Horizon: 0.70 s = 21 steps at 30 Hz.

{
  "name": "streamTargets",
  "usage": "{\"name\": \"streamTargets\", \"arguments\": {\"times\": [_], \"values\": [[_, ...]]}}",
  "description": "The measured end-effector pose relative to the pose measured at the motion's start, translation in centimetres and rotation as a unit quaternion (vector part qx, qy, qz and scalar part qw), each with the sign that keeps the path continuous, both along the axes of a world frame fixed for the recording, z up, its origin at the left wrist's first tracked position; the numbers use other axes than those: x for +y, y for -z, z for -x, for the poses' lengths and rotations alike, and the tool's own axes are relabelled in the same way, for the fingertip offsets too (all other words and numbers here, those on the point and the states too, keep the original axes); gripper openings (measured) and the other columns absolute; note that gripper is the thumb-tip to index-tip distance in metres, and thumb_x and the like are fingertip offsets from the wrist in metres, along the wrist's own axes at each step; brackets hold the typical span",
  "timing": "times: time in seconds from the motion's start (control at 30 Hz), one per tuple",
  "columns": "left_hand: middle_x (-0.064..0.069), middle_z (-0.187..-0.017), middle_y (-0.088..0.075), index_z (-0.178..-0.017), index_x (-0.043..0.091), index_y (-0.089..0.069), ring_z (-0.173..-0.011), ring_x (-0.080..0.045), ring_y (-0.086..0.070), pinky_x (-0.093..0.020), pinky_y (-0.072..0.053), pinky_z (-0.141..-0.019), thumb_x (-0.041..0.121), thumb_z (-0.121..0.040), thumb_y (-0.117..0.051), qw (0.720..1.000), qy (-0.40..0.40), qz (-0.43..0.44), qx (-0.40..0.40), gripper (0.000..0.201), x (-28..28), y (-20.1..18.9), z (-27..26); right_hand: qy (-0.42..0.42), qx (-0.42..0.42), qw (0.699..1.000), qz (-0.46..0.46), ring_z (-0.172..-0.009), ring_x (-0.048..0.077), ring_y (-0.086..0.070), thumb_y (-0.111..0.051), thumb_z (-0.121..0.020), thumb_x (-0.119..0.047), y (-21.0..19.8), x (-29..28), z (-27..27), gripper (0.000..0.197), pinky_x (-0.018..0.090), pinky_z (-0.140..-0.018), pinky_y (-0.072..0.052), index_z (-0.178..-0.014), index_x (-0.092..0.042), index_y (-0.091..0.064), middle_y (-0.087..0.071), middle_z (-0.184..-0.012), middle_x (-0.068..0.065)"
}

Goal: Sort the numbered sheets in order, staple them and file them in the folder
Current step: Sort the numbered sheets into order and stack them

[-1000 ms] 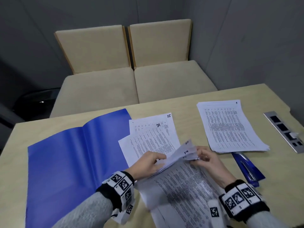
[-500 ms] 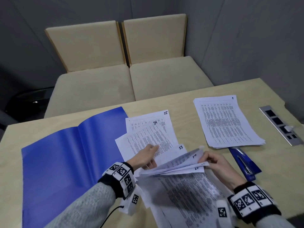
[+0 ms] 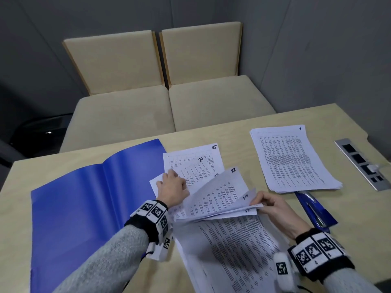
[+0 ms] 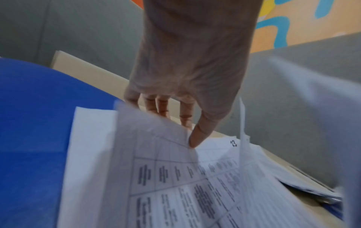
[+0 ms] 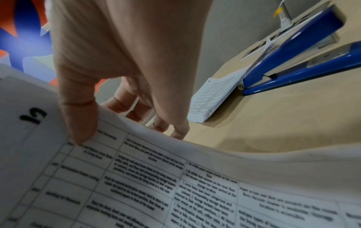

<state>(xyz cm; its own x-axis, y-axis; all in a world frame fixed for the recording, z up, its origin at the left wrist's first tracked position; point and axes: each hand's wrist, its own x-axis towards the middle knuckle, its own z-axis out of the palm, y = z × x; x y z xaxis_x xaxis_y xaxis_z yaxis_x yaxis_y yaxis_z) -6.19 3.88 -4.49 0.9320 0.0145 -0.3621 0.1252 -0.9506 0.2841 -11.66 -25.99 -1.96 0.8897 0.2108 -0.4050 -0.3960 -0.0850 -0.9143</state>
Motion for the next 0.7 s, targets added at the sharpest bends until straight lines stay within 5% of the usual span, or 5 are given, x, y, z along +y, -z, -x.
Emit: {"name": "streamTargets", "arguments": {"times": [0.13, 0.27, 0.4, 0.57, 0.7], "values": [[-0.009, -0.143, -0.031, -0.076, 0.022, -0.059, -0.136, -0.027, -0.023, -0.058, -0.006, -0.112, 0.024, -0.084, -0.058, 0.999, -0.045, -0.027, 0.005, 0.008, 2.2, 1.2, -1.4, 0.014, -0.005, 1.0, 0.002, -0.07, 0.013, -0.06, -0.057, -0.076, 0.02, 0.1, 0.9, -0.5, 0.022, 0.024, -0.067, -0.048, -0.069, -0.002, -0.059, -0.064, -0.071, 0.005], [-0.003, -0.11, -0.045, -0.082, 0.021, -0.061, -0.109, -0.026, -0.042, -0.042, -0.024, -0.096, 0.022, -0.082, -0.05, 0.999, -0.035, -0.034, -0.014, 0.011, 3.0, 2.3, -1.6, 0.011, 0.001, 1.0, 0.009, -0.069, 0.012, -0.06, -0.055, -0.076, 0.021, 0.3, 1.2, -0.7, 0.024, 0.022, -0.067, -0.049, -0.069, -0.002, -0.059, -0.064, -0.07, 0.005], [0.002, -0.076, -0.047, -0.07, 0.018, -0.05, -0.076, -0.023, -0.046, -0.033, -0.024, -0.074, 0.016, -0.083, -0.047, 0.994, -0.001, -0.005, -0.11, 0.014, 3.0, 2.2, -1.9, 0.013, 0.006, 1.0, 0.011, -0.069, 0.009, -0.06, -0.053, -0.076, 0.022, 0.1, 1.4, -0.8, 0.025, 0.021, -0.067, -0.048, -0.069, -0.002, -0.057, -0.063, -0.071, 0.004], [-0.005, -0.076, -0.057, -0.073, 0.011, -0.057, -0.072, -0.028, -0.05, -0.034, -0.027, -0.07, 0.014, -0.084, -0.052, 0.983, 0.042, -0.026, -0.177, 0.013, 2.4, 1.6, -3.6, 0.016, 0.014, 1.0, 0.003, -0.073, 0.015, -0.058, -0.05, -0.075, 0.024, 0.1, 1.3, -0.8, 0.028, 0.028, -0.072, -0.047, -0.069, -0.002, -0.058, -0.062, -0.071, 0.005], [-0.005, -0.076, -0.06, -0.075, 0.011, -0.062, -0.076, -0.029, -0.057, -0.04, -0.033, -0.084, 0.015, -0.083, -0.055, 0.975, 0.05, -0.032, -0.212, 0.012, 1.7, 1.8, -5.2, 0.026, 0.021, 0.999, -0.025, -0.072, 0.013, -0.058, -0.064, -0.068, 0.012, -0.3, 1.6, -0.8, 0.016, 0.026, -0.071, -0.046, -0.068, -0.003, -0.058, -0.061, -0.07, 0.005]]}}
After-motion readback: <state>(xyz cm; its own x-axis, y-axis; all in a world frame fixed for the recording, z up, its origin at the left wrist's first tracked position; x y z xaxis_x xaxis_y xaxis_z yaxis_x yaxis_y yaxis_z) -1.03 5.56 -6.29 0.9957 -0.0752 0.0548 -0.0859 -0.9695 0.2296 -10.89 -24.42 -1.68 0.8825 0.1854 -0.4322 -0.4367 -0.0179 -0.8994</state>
